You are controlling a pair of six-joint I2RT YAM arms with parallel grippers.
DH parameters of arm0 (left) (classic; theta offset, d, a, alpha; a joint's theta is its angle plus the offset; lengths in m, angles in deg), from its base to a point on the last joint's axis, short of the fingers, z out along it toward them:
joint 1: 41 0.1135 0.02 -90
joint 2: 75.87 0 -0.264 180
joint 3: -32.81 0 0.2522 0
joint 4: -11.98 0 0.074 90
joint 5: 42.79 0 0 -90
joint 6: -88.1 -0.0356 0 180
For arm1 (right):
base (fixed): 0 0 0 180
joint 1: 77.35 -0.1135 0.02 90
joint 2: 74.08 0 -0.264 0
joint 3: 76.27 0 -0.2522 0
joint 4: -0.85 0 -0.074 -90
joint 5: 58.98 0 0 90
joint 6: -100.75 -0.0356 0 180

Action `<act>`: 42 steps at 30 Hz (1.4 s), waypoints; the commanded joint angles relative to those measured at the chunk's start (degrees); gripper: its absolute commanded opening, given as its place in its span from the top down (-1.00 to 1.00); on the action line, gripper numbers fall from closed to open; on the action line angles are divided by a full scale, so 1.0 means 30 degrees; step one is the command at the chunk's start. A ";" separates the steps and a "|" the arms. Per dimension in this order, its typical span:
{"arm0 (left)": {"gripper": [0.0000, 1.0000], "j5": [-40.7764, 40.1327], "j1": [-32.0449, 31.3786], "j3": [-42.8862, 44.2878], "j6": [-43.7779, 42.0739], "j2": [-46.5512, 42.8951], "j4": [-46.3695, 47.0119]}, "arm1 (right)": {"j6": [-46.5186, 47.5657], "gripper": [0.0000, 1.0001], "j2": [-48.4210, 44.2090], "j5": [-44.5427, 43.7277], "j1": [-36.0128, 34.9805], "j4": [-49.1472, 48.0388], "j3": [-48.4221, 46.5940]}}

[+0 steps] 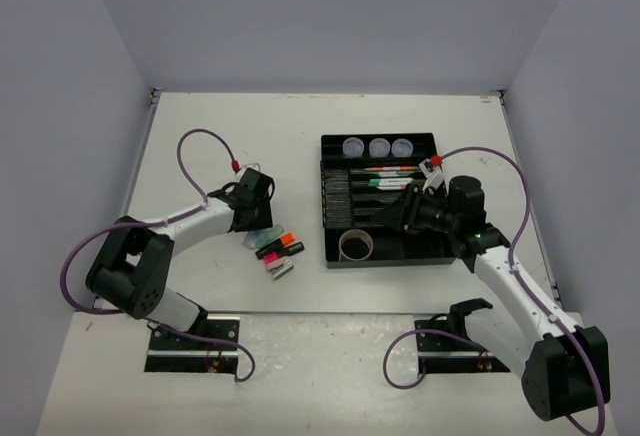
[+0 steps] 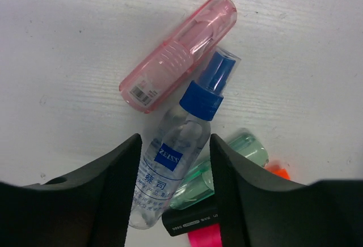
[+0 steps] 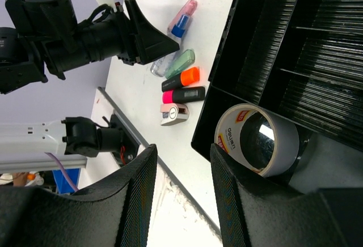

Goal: Sort the stationery into containers
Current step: Pick up the stationery from the center of the board, then place the stationery in the storage box.

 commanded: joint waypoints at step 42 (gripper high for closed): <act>0.94 0.2832 -0.4286 0.9929 0.3433 0.6483 0.5787 | 0.0352 -0.54 -0.6302 -0.8111 0.0050 0.1778 0.1623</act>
